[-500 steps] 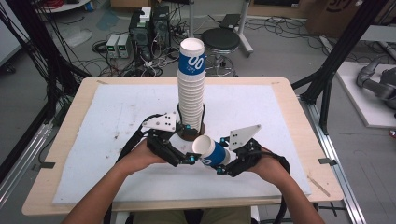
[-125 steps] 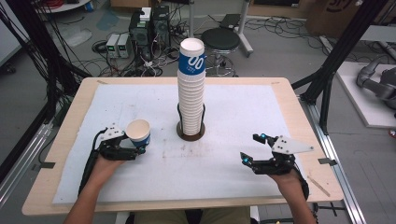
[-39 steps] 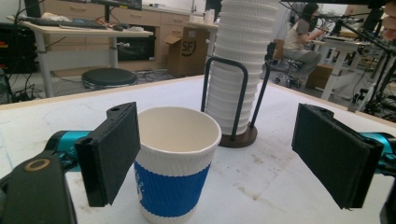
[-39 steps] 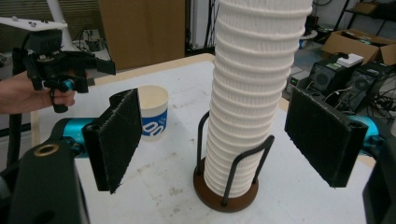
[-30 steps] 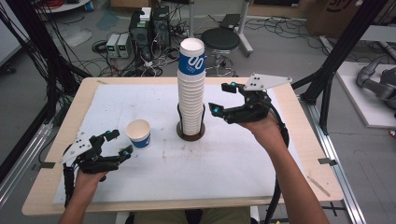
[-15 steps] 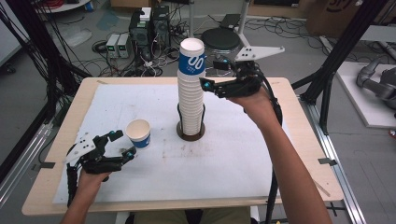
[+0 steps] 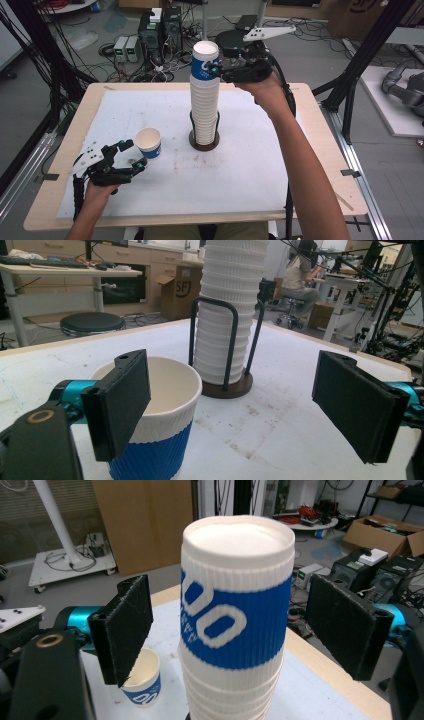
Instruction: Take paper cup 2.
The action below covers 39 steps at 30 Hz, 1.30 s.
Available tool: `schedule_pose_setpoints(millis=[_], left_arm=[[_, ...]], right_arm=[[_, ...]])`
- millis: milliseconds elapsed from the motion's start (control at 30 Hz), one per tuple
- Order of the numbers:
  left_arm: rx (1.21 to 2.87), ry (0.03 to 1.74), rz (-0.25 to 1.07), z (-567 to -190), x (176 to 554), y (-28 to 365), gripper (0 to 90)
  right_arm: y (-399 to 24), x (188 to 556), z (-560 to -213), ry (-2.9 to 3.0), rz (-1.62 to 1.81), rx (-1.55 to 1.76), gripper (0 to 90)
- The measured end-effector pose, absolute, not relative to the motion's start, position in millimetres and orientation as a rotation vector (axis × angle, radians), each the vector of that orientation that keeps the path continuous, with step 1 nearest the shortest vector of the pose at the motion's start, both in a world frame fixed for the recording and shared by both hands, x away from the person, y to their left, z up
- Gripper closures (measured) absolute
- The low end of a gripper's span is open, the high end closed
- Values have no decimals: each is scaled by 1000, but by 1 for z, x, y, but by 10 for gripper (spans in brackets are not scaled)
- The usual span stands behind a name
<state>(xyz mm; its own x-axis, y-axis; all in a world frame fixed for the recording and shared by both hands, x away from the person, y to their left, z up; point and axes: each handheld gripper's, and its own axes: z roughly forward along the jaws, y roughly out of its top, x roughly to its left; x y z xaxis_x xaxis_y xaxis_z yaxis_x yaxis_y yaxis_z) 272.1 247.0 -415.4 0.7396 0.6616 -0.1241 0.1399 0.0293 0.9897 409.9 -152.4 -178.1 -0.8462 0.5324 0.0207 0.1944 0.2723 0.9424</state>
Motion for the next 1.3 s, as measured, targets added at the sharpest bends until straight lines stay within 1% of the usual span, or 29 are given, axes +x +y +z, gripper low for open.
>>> schedule_pose_setpoints(millis=[500, 567, 633, 1200, 1300], left_arm=[[1516, 685, 451, -416, 273, 247, 158], [1515, 685, 449, -416, 273, 247, 158], [1515, 685, 449, -416, 273, 247, 159], [1516, 680, 440, -416, 274, 247, 160], [1518, 678, 439, -416, 274, 247, 160]], right_arm=[[-128, 430, -173, 2287, 1555, 706, 196], [-127, 432, -173, 2287, 1553, 707, 207], [-127, 433, -173, 2295, 1574, 693, 275], [-128, 432, -170, 2285, 1564, 672, 299], [-130, 431, -165, 2247, 1610, 677, 303]])
